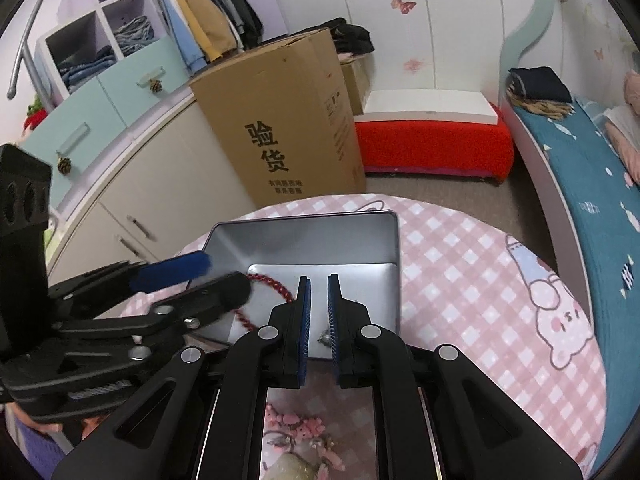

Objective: Organize jewelry
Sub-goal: 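Carry the red bracelet into the grey tin and open the left tool, then move the left tool back to the jewelry and grasp a pearl earring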

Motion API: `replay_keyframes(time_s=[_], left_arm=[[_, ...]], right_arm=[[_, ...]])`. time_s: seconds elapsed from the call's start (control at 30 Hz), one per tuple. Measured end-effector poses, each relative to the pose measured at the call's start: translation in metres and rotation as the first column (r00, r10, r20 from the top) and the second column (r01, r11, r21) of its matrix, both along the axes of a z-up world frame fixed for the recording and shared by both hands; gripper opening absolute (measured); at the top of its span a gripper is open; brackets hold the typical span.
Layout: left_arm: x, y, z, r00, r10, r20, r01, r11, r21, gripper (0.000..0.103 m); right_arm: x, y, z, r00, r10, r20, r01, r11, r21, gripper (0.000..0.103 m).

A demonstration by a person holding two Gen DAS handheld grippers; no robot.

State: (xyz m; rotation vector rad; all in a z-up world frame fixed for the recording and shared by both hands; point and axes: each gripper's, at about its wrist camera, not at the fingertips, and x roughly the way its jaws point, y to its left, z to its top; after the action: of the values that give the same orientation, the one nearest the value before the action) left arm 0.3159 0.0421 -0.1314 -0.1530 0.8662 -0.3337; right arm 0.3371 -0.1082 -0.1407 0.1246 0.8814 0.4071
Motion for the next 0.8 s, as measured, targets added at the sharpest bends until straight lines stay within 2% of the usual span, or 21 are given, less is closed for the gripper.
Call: replay_keyframes(time_s=[0.07, 0.13, 0.2, 0.23, 0.3, 0.4, 0.63, 0.77, 0.8], left_arm=[[-0.007, 0.003, 0.010, 1.000, 0.008, 0.020, -0.007, 1.000, -0.015, 0.058], [-0.021, 0.007, 0.023, 0.998, 0.027, 0.064, -0.026, 1.000, -0.017, 0.064], [-0.037, 0.009, 0.035, 0.993, 0.043, 0.114, -0.043, 0.999, -0.002, 0.069], [-0.047, 0.011, 0.040, 0.989, 0.052, 0.138, -0.054, 0.998, 0.011, 0.070], [-0.066, 0.013, 0.044, 0.982, 0.067, 0.177, -0.074, 0.997, 0.037, 0.070], [-0.089, 0.014, 0.032, 0.977, 0.090, 0.193, -0.110, 0.989, 0.094, 0.070], [-0.109, 0.007, -0.024, 0.994, 0.075, 0.084, -0.087, 0.984, 0.153, 0.069], [-0.112, 0.001, -0.046, 0.996, 0.068, 0.051, -0.076, 0.980, 0.184, 0.068], [-0.111, 0.000, -0.050, 0.997, 0.067, 0.048, -0.075, 0.979, 0.188, 0.063]], right_arm=[[-0.006, -0.005, 0.009, 1.000, -0.010, 0.015, 0.010, 1.000, 0.006, 0.011], [-0.017, -0.011, 0.022, 0.999, -0.017, 0.045, 0.016, 1.000, 0.009, 0.013], [-0.029, -0.015, 0.033, 0.997, -0.027, 0.079, 0.027, 1.000, 0.000, 0.040], [-0.038, -0.019, 0.040, 0.993, -0.044, 0.114, 0.046, 0.999, -0.013, 0.059], [-0.058, -0.025, 0.049, 0.985, -0.052, 0.162, 0.060, 0.997, -0.044, 0.059], [-0.080, -0.037, 0.049, 0.982, -0.075, 0.172, 0.086, 0.994, -0.062, 0.060], [-0.125, -0.047, 0.011, 0.980, -0.137, 0.142, 0.150, 0.985, -0.090, 0.062], [-0.140, -0.042, -0.015, 0.983, -0.152, 0.102, 0.160, 0.985, -0.071, 0.062], [-0.143, -0.039, -0.022, 0.985, -0.147, 0.087, 0.153, 0.986, -0.071, 0.062]])
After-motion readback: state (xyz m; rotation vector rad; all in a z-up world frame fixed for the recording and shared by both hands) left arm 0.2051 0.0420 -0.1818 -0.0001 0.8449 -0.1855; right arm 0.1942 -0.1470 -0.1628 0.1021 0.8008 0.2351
